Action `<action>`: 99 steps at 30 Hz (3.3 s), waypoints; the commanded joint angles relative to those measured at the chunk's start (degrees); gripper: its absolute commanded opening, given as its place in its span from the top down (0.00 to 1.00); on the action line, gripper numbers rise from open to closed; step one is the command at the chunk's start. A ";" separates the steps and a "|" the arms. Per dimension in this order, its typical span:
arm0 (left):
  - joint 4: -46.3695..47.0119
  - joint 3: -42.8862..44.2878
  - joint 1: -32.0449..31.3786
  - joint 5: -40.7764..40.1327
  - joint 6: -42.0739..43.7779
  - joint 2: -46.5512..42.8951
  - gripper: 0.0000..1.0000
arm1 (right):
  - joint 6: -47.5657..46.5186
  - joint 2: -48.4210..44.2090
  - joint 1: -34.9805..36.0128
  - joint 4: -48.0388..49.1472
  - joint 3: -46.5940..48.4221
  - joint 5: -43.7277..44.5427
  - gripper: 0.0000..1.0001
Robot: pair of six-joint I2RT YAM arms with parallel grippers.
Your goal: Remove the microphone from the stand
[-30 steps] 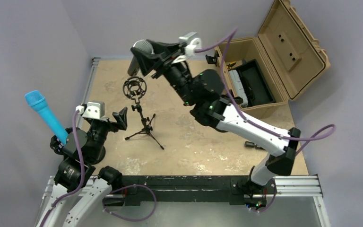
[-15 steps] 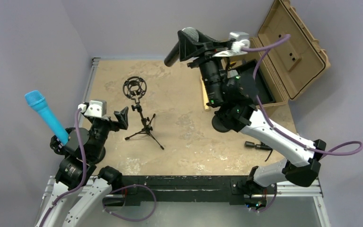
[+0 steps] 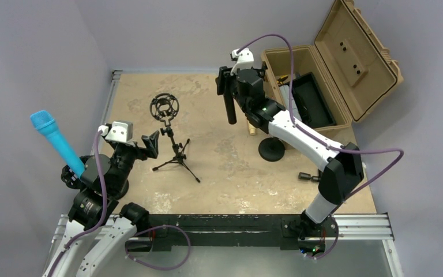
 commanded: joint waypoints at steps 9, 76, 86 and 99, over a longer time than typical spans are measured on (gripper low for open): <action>1.01 2.03 -0.35 1.00 -0.84 -0.56 0.16 | -0.24 19.54 -7.79 -1.56 9.57 -5.88 1.00; 2.55 1.94 -0.74 13.30 -0.80 3.95 0.13 | 0.73 16.67 -6.28 9.65 4.34 -13.06 0.31; 2.49 2.14 -0.77 13.57 -0.69 6.03 0.14 | 0.42 9.08 -4.96 32.01 -17.77 -63.33 0.30; 2.45 2.04 -0.79 13.56 -0.95 6.33 0.14 | -2.19 17.42 2.09 37.07 -16.35 -73.72 0.30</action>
